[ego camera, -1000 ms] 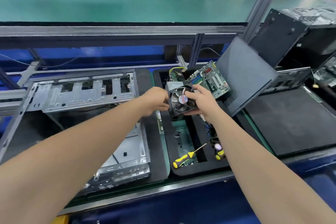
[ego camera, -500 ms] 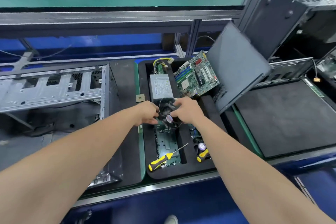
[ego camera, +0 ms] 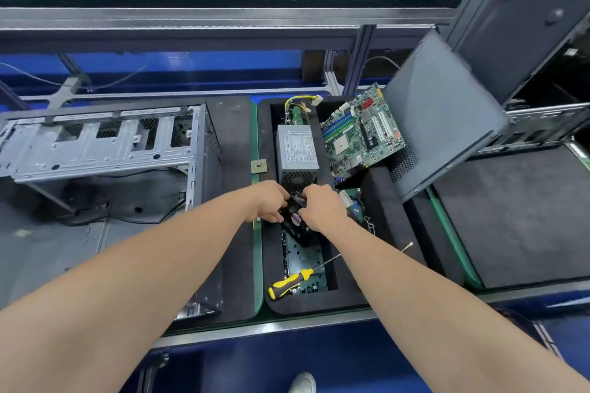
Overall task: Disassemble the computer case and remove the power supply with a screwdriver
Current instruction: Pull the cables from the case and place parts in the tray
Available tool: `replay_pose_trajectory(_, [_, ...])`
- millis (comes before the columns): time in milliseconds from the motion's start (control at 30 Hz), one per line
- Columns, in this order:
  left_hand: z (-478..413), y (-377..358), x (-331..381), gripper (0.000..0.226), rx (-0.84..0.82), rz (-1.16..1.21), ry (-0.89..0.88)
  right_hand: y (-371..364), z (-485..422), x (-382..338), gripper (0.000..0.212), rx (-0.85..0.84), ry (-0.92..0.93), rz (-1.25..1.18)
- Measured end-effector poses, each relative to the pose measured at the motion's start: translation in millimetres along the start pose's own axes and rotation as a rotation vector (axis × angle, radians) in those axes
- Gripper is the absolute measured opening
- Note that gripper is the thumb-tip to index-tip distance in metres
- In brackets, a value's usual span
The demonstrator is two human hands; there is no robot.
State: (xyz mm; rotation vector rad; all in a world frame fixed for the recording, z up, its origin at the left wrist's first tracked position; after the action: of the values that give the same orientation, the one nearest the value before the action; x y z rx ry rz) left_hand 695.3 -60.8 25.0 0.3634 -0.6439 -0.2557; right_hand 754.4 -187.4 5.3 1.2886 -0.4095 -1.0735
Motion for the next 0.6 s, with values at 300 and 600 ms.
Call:
replay_pose_trajectory(300, [4.8, -8.6, 2.3, 0.02, -0.069, -0.312, -0.086, -0.4, 5.5, 3.7, 0.036, 0.076, -0.031, -0.058])
replay_pose_trajectory(600, [31.3, -36.3, 4.6, 0.04, -0.18, -0.574, -0.08, 20.4, 23.0, 9.2, 0.025, 0.152, -0.018, -0.189])
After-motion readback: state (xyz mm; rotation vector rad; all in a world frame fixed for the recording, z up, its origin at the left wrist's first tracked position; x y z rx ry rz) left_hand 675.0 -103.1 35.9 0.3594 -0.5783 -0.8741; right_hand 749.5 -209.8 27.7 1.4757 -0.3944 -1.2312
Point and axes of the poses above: each hand's wrist, its own z-axis away from the middle knuckle, its own y-axis out of the back of the hand, x = y × z, the point moved 4 cm from there along -z, towards the middle knuckle, and after that the axes turned 8 degrees about y, right-handed, at the moved point
